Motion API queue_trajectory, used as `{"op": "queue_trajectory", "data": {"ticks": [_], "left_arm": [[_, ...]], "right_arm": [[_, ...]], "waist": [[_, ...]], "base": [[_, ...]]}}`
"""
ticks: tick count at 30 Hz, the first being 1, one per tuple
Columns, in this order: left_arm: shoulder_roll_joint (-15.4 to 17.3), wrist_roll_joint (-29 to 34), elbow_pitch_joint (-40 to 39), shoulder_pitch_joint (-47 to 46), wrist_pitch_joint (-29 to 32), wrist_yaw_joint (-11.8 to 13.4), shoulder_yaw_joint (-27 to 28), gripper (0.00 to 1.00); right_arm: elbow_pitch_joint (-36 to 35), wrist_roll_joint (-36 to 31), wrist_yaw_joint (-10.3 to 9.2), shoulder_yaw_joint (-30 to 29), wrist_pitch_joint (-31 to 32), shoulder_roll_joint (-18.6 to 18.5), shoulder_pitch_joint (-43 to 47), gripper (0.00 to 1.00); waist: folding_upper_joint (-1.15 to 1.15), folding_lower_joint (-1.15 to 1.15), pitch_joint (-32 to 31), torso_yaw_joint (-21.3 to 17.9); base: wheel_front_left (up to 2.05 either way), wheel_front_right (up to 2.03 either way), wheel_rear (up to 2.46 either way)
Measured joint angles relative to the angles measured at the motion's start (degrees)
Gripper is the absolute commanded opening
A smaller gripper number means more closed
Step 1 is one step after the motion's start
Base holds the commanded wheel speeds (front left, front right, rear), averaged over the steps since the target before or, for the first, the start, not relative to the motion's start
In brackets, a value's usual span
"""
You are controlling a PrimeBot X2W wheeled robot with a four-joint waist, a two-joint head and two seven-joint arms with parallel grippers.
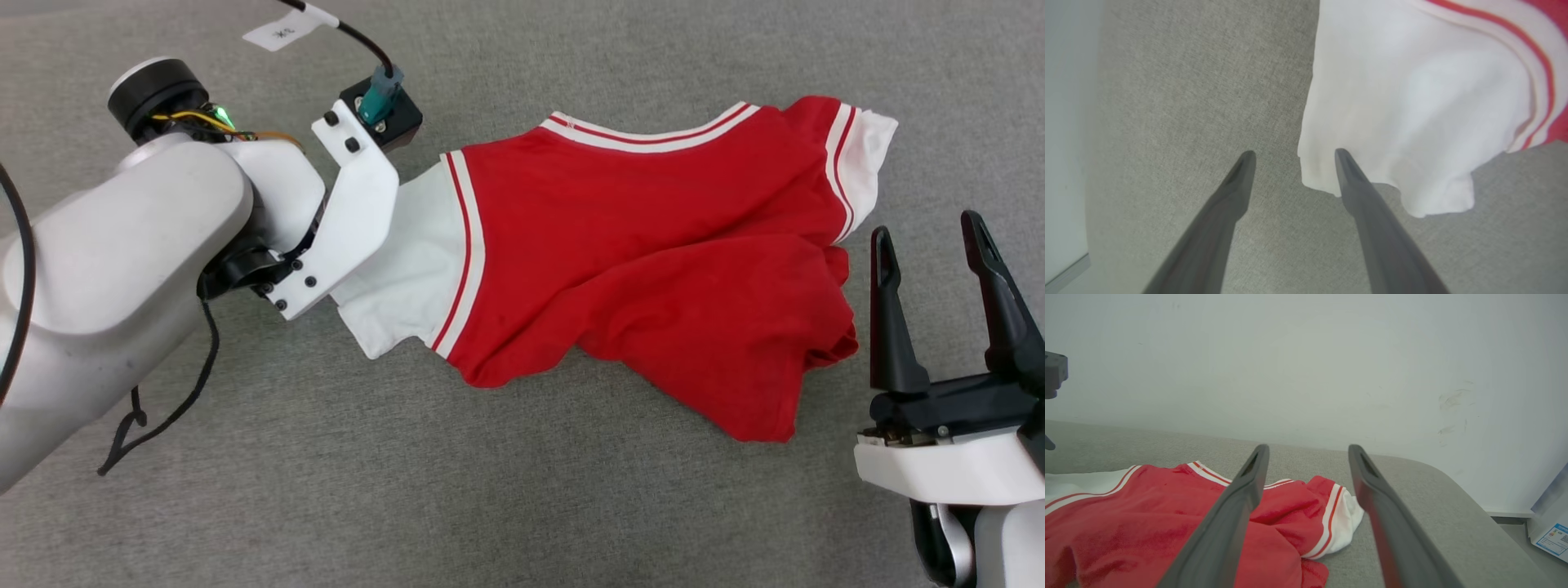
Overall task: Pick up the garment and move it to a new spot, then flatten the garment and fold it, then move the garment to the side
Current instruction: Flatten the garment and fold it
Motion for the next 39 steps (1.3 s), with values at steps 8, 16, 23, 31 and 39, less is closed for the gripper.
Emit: {"op": "queue_trajectory", "data": {"ticks": [8, 16, 23, 31, 39], "left_arm": [[0.92, 2.13, -2.79, 1.44, 5.84, 0.08, -1.12, 1.00], [1.47, 2.57, -5.20, 3.21, 5.72, 0.05, -1.19, 0.00], [2.86, 0.71, -4.12, 3.79, -2.66, 0.01, -1.79, 0.00], [5.33, -0.91, -5.84, 4.07, -9.95, 0.01, -1.78, 0.00], [5.92, -0.63, -8.50, 4.31, -12.05, 0.01, -1.81, 0.00]], "right_arm": [[-0.45, -0.12, 0.00, 0.81, 0.00, 0.27, -1.57, 1.00], [-0.02, -0.54, 0.00, -0.15, 0.00, 0.38, -1.98, 1.00], [-0.16, -1.02, 0.00, -5.67, -0.01, -3.36, -4.75, 1.00], [5.58, 2.91, 0.00, -4.99, 10.14, -18.41, -14.73, 1.00], [12.34, 18.71, 0.00, 11.49, 42.87, -37.51, -24.92, 1.00]], "waist": [[0.00, 0.00, 3.41, -1.53], [0.00, 0.00, 2.98, -1.38], [0.00, 0.00, -0.58, 0.53], [0.00, 0.00, -4.71, 4.03], [0.00, 0.00, -4.07, 7.09]], "base": [[0.00, 0.00, 0.00], [0.00, 0.00, 0.00], [0.00, 0.00, 0.00], [0.00, 0.00, 0.00], [0.00, 0.00, 0.00]]}}
